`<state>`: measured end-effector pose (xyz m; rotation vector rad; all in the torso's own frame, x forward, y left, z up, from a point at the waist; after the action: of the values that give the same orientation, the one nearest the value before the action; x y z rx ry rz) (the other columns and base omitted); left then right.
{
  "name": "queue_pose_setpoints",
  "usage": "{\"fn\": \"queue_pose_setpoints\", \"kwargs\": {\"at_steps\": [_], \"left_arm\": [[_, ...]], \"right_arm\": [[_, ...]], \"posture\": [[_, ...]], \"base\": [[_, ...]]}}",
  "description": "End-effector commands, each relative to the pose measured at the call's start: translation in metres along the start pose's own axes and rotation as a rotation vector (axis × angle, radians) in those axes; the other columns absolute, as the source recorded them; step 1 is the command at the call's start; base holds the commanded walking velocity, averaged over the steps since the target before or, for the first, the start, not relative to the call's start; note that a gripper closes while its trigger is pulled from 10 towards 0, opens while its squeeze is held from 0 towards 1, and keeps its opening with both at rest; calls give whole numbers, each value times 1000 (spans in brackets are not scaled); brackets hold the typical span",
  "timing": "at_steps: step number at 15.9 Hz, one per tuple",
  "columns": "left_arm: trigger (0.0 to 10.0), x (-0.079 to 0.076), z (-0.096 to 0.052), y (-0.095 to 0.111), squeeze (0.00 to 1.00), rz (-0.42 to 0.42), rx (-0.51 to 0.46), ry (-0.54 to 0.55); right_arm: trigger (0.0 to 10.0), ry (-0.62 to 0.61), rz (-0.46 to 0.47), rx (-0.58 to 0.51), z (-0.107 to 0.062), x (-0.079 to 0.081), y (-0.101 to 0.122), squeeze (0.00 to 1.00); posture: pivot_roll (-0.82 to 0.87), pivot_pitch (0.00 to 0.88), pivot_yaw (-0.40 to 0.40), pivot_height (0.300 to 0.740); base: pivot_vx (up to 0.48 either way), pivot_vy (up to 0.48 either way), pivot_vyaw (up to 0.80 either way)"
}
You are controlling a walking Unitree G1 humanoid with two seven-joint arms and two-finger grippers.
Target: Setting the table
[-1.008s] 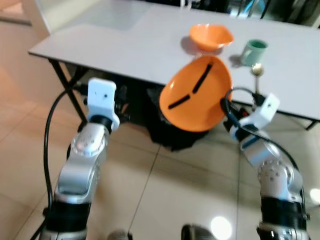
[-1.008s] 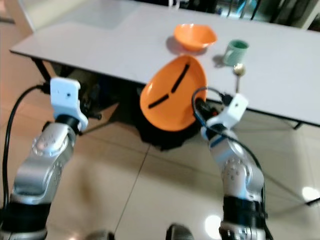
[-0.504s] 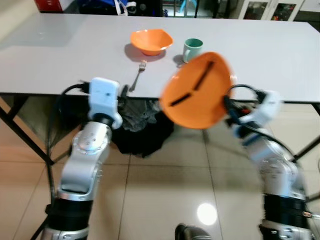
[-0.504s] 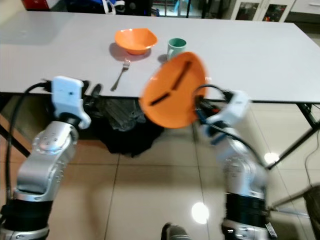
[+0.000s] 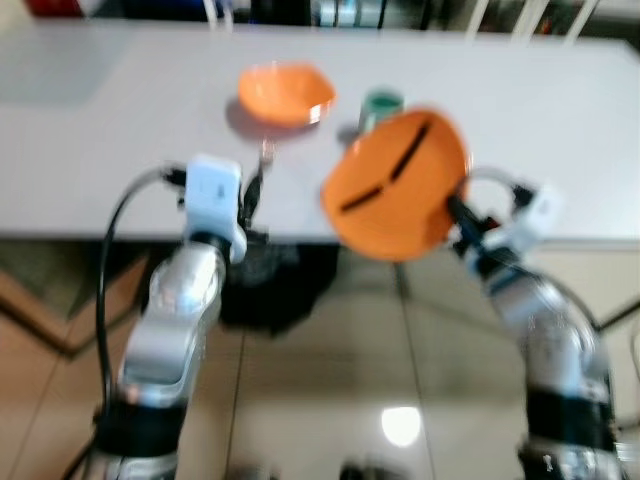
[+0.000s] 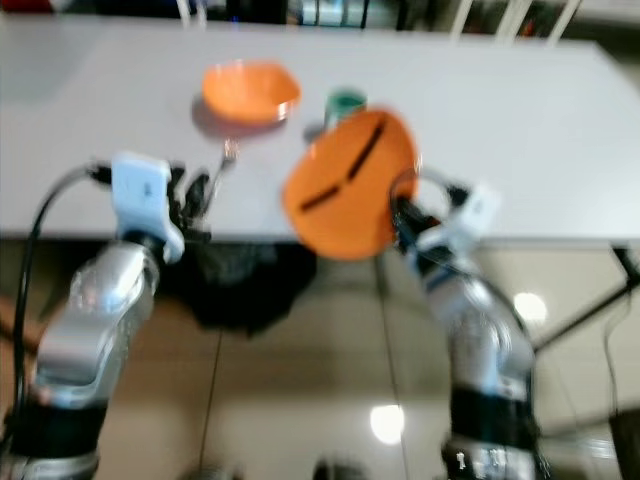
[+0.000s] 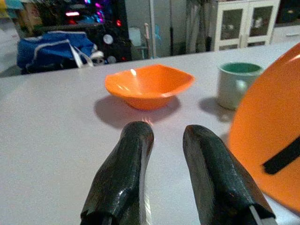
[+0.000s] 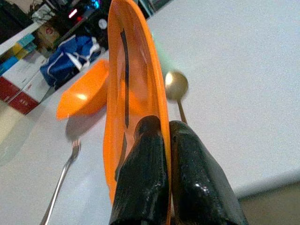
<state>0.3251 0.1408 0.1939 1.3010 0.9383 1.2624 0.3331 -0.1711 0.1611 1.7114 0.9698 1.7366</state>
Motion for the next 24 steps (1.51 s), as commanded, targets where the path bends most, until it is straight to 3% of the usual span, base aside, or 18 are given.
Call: {"fn": "queue_pose_setpoints", "kwargs": {"at_steps": [1,3,4,5,11,13,16,17,19,21,24], "left_arm": [[10000,9,-4,0,0,24,0,7],[10000,7,-11,3,0,2,-12,-64],[10000,5,-12,3,0,-7,-16,-95],[10000,-2,-19,8,0,-14,-48,-182],[10000,7,-42,12,0,-33,-49,-337],[10000,6,-56,9,0,-10,-2,-457],[10000,4,-64,5,0,1,39,-521],[10000,-2,-74,3,0,3,76,-608],[10000,-5,-84,1,0,19,116,-673],[10000,-4,-87,0,0,33,131,-679],[10000,4,-88,-3,0,57,150,-639]], "right_arm": [[10000,99,48,24,4,20,-2,0],[10000,190,198,59,4,27,1,0],[10000,200,226,54,3,27,3,0],[10000,217,282,39,2,26,11,0],[10000,323,446,130,-6,30,9,0],[10000,296,429,199,-4,29,1,0],[10000,261,394,253,-1,29,-9,0],[10000,186,369,310,5,23,-23,0],[10000,111,369,338,13,14,-33,0],[10000,93,383,336,16,12,-35,0],[10000,41,501,305,34,9,-39,0]], "posture": [[0,103,-11,740],[-9,108,-13,740],[-9,107,-12,740],[-7,110,-14,740],[-8,110,-27,740],[-7,105,-31,740],[-3,100,-35,740],[-3,96,-36,740],[1,90,-41,740],[2,89,-41,740],[15,85,-47,740]], "base": [[401,0,0],[201,0,0],[0,0,0],[0,0,0],[0,0,0],[0,0,0],[0,0,0],[0,0,0],[0,0,0],[0,0,0],[0,0,0]]}}
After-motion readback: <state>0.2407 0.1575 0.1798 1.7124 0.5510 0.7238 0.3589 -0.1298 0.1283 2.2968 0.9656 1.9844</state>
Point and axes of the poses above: a point about 5 cm out from each wrist's last joint towards the gripper, its own z axis pointing out of the wrist towards the gripper, its own y axis along the axis of the wrist's last joint, x = y × z, the point moved 2 cm from there along z, pointing out of the wrist towards the gripper
